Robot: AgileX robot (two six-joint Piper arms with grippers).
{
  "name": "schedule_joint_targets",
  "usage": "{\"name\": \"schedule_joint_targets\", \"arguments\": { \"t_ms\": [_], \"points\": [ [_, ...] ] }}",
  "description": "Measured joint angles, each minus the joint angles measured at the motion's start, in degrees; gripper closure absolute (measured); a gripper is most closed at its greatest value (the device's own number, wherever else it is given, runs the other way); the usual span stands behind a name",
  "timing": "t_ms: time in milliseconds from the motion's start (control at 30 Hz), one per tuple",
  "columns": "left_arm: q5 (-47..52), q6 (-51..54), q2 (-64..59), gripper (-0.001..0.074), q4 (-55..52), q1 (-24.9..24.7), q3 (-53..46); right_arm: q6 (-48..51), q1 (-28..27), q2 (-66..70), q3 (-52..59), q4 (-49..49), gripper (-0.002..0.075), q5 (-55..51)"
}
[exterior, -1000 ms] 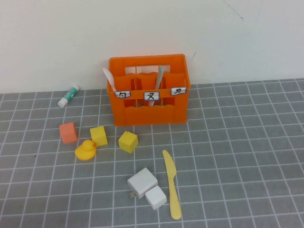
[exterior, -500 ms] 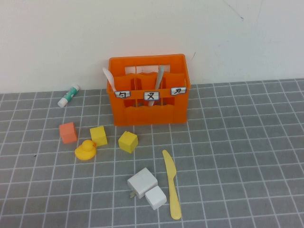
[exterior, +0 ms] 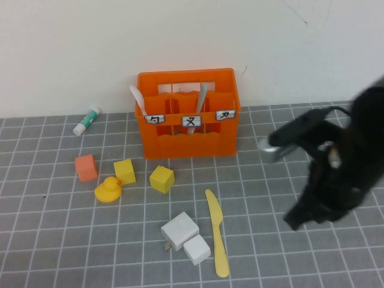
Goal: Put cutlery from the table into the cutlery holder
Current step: Pick up the knife
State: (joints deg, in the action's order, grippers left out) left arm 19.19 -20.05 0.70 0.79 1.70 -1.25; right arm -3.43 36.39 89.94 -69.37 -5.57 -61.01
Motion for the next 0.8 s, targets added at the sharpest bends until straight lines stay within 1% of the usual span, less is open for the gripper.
{"name": "schedule_joint_targets", "arguments": {
  "t_ms": [100,167,267,500,733,800],
  "points": [
    [0.0,0.0,0.0,0.0736,0.0,0.0,0.0,-1.9,1.1,5.6,-4.1,-1.3,0.0729,1.1],
    [0.0,0.1,0.0,0.0736,0.0,0.0,0.0,-1.7,1.5,9.5,-7.1,0.3,0.0729,1.9],
    [0.0,0.1,0.0,0.0736,0.0,0.0,0.0,1.0,1.9,14.7,-10.6,4.5,0.0729,2.4],
    [0.0,0.1,0.0,0.0736,0.0,0.0,0.0,2.6,2.0,22.1,-14.8,6.1,0.0729,6.9],
    [0.0,0.1,0.0,0.0736,0.0,0.0,0.0,-3.2,2.0,27.1,-19.8,6.1,0.0726,9.1],
    [0.0,0.1,0.0,0.0736,0.0,0.0,0.0,-4.9,2.0,29.4,-22.1,6.1,0.0706,9.2]
  ]
}}
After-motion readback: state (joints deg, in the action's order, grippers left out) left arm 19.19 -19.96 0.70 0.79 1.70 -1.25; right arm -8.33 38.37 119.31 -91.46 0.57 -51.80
